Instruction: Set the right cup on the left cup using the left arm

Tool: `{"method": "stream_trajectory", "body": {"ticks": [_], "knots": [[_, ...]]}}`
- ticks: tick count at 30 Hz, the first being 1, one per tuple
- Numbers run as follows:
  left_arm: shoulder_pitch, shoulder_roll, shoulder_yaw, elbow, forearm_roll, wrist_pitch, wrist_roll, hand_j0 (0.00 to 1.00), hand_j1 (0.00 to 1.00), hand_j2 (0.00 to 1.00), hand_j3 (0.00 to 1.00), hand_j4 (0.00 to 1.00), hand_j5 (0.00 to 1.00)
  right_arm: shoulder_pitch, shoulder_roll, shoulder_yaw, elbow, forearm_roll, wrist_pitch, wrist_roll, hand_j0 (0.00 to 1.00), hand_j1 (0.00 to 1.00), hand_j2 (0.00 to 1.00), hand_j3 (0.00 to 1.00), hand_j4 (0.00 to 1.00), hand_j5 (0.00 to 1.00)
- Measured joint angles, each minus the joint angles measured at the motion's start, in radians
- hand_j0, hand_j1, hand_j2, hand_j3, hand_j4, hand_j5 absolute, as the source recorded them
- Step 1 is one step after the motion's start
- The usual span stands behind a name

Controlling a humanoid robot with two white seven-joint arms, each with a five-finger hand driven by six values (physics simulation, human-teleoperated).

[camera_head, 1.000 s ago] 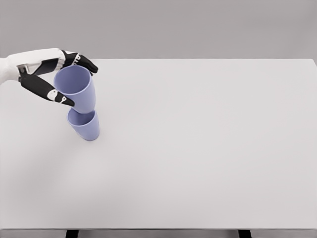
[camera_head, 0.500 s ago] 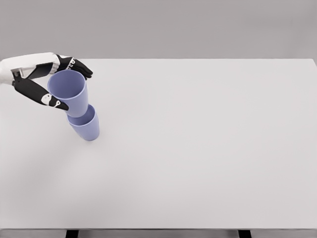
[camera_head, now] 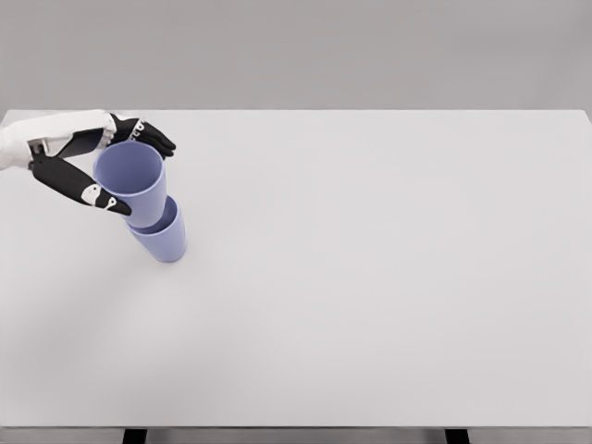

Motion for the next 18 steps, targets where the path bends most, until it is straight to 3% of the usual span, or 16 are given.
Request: {"method": "stream_trajectory", "body": {"ticks": [18], "knots": [[0.005,-0.016,0.000,0.007,-0.002,-0.001,0.000,0.76,0.76,0.76,0.76,0.76,0.76,-0.002,0.000,0.000,0.000,0.000,0.000,0.000,1.00,1.00,1.00,1.00,1.00,1.00]]}}
